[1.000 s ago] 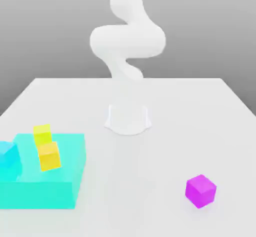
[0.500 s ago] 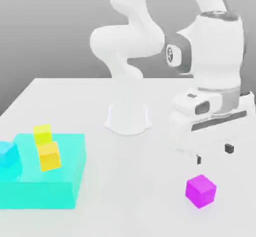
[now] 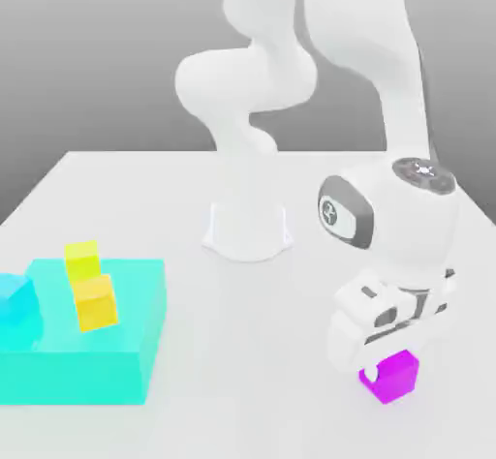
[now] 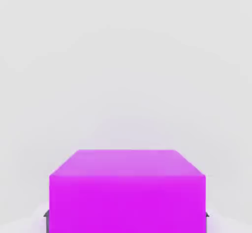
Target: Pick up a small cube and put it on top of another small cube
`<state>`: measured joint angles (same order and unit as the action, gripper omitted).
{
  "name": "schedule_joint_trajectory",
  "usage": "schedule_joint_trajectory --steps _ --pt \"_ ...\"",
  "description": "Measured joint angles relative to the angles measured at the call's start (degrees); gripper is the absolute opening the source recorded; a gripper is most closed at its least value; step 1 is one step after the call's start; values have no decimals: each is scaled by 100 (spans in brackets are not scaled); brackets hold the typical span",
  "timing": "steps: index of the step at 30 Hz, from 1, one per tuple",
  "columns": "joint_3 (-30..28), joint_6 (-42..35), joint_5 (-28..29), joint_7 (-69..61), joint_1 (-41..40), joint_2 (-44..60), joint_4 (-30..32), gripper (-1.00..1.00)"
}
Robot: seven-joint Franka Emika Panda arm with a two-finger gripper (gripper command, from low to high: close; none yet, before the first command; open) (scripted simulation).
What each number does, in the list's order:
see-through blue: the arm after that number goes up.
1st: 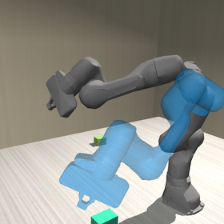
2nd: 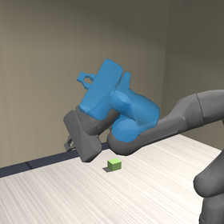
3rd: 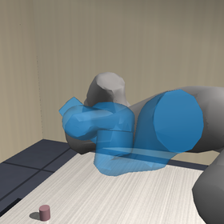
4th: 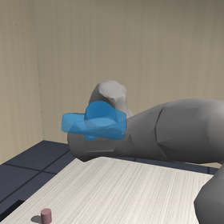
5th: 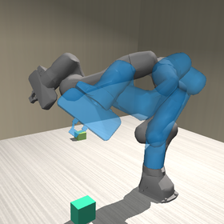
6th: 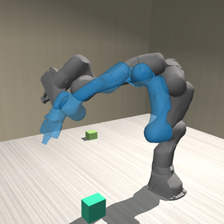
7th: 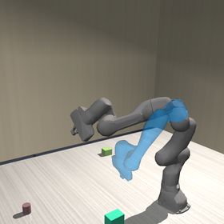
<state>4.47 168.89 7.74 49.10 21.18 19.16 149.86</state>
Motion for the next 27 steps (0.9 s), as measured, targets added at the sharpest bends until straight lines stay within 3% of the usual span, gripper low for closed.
schedule_joint_trajectory --steps 6,11,20,25,26,27 --pt "255 -908 -454 -354 -228 -1113 197 -100" --pt "-382 -1835 -505 -699 -1661 -2104 190 -100" --pt "-1820 -3353 -192 -1099 -3375 -3598 178 -100" --pt "-2095 -2569 -302 -1276 -3557 -3029 421 -100" --pt "-2110 -2417 -317 -1292 -3557 -2917 461 100" --pt "-2110 -2417 -318 -1293 -3557 -2917 461 100"
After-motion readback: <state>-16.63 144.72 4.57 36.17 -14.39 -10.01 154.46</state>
